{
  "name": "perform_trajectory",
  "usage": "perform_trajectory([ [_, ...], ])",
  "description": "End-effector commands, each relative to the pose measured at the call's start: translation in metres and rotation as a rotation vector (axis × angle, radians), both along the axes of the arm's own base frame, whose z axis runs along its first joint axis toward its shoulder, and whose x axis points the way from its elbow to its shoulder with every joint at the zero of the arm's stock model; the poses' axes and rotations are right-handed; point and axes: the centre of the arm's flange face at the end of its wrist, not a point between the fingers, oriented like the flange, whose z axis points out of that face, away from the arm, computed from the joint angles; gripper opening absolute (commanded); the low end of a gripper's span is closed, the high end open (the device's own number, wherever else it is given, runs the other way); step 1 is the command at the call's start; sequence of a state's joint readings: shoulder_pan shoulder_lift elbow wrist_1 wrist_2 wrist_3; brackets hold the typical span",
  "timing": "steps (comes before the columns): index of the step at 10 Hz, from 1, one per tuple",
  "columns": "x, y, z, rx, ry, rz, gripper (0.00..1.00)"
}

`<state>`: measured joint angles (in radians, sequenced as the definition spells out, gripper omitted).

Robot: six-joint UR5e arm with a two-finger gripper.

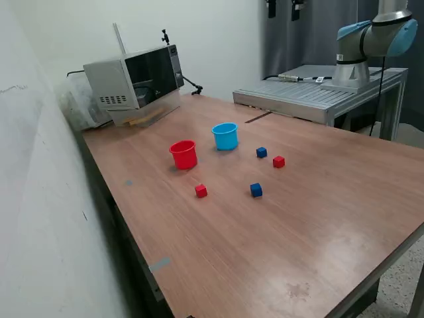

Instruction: Place red objects in the red bin, and blue objects in the blue bin.

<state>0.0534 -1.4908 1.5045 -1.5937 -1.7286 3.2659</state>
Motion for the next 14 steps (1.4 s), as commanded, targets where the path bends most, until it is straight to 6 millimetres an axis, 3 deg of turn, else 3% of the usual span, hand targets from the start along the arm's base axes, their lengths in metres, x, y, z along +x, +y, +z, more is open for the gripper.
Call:
perform_trajectory([
  [1,-0.079,-0.016,-0.054,-0.019,0.107,0.016,1.0],
  [5,-0.154,-0.024,-0.167,-0.079,0.045,0.014,1.0],
  [8,-0.194,-0.031,-0.227,-0.082,0.064,0.019,1.0],
  [9,-0.204,-0.031,-0.236,-0.082,0.066,0.019,1.0],
  [12,-0.233,-0.035,-0.23,-0.094,0.136,0.022,1.0],
  [14,-0.247,-0.048,-0.261,-0.096,0.118,0.011,1.0],
])
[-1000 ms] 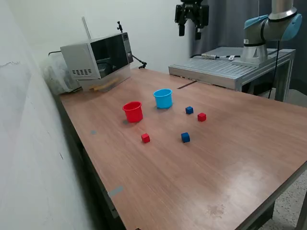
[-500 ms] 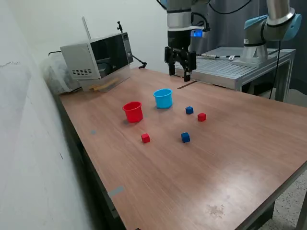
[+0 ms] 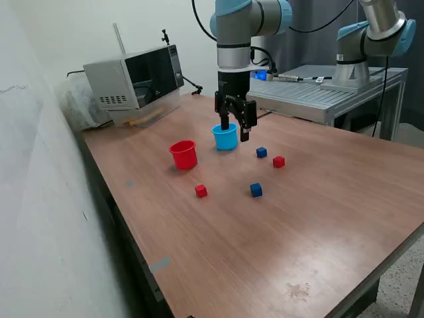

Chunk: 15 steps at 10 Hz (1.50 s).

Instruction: Place red objects in the red bin, and blue objects in the blue bin.

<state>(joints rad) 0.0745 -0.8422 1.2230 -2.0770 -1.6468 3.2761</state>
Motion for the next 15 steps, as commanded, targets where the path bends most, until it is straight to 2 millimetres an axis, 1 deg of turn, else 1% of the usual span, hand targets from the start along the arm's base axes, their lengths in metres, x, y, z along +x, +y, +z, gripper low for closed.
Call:
perform_trajectory([
  [1,-0.022,-0.018,-0.033,-0.007,0.003,0.001,1.0],
  [2,-0.026,-0.022,-0.036,-0.01,0.02,-0.009,1.0],
  [4,-0.04,-0.022,-0.046,-0.022,0.029,-0.011,1.0],
  [6,-0.045,-0.013,-0.042,-0.023,0.041,-0.023,1.0],
  [7,-0.053,-0.008,-0.048,-0.023,0.043,-0.029,1.0],
  [8,-0.061,0.001,-0.062,-0.022,0.034,-0.042,1.0],
  [9,-0.065,0.007,-0.071,-0.021,0.026,-0.048,1.0],
  [10,-0.068,0.018,-0.082,-0.018,0.016,-0.062,1.0],
  [11,-0.069,0.023,-0.091,-0.018,0.006,-0.068,1.0],
  [12,-0.074,0.036,-0.108,-0.015,-0.01,-0.082,1.0],
  [14,-0.078,0.047,-0.115,-0.014,-0.014,-0.093,1.0],
  [15,-0.08,0.049,-0.113,-0.015,-0.007,-0.095,1.0],
])
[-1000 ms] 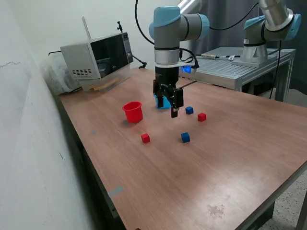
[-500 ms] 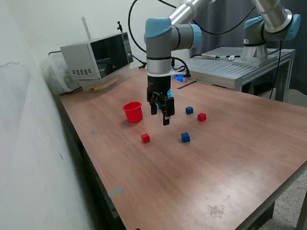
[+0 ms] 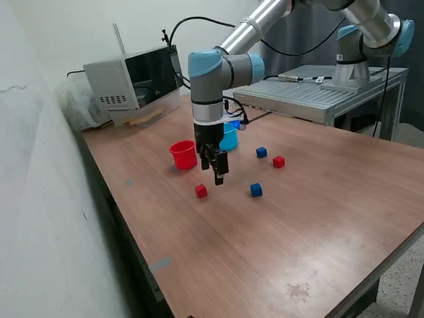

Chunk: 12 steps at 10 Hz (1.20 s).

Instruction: Place red objects in the red bin, and blue objects in the blue bin.

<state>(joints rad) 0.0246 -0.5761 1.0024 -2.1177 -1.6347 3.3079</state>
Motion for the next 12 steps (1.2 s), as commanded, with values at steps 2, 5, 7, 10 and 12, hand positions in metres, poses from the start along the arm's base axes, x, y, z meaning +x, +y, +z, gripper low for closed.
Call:
perform_trajectory([
  [2,-0.012,0.015,-0.01,-0.001,0.005,-0.016,1.0],
  [5,-0.016,0.012,-0.01,-0.001,0.014,-0.01,1.0],
  [7,-0.015,0.007,-0.015,0.0,0.009,-0.001,1.0],
  [10,-0.019,0.004,-0.022,-0.001,0.01,0.007,1.0],
  [12,-0.021,0.004,-0.019,0.001,0.014,0.02,1.0],
])
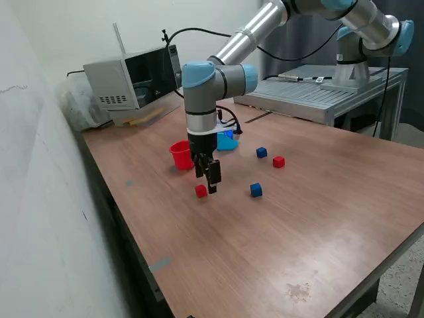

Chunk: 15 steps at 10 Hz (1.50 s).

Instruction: Place red objects in the red bin, and blue objects in the blue bin.

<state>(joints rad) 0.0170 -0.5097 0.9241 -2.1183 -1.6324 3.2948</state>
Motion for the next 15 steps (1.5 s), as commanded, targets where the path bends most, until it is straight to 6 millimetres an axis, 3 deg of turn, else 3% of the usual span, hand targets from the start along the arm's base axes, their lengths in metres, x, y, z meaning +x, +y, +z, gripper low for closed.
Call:
perform_trajectory([
  [1,-0.003,0.0,0.0,0.004,0.004,0.019,1.0],
  [4,-0.007,0.005,-0.015,0.004,-0.005,0.015,1.0],
  [14,-0.008,0.009,-0.014,0.006,-0.006,0.027,1.0],
  [15,-0.007,0.009,-0.015,0.007,-0.012,0.036,0.0],
])
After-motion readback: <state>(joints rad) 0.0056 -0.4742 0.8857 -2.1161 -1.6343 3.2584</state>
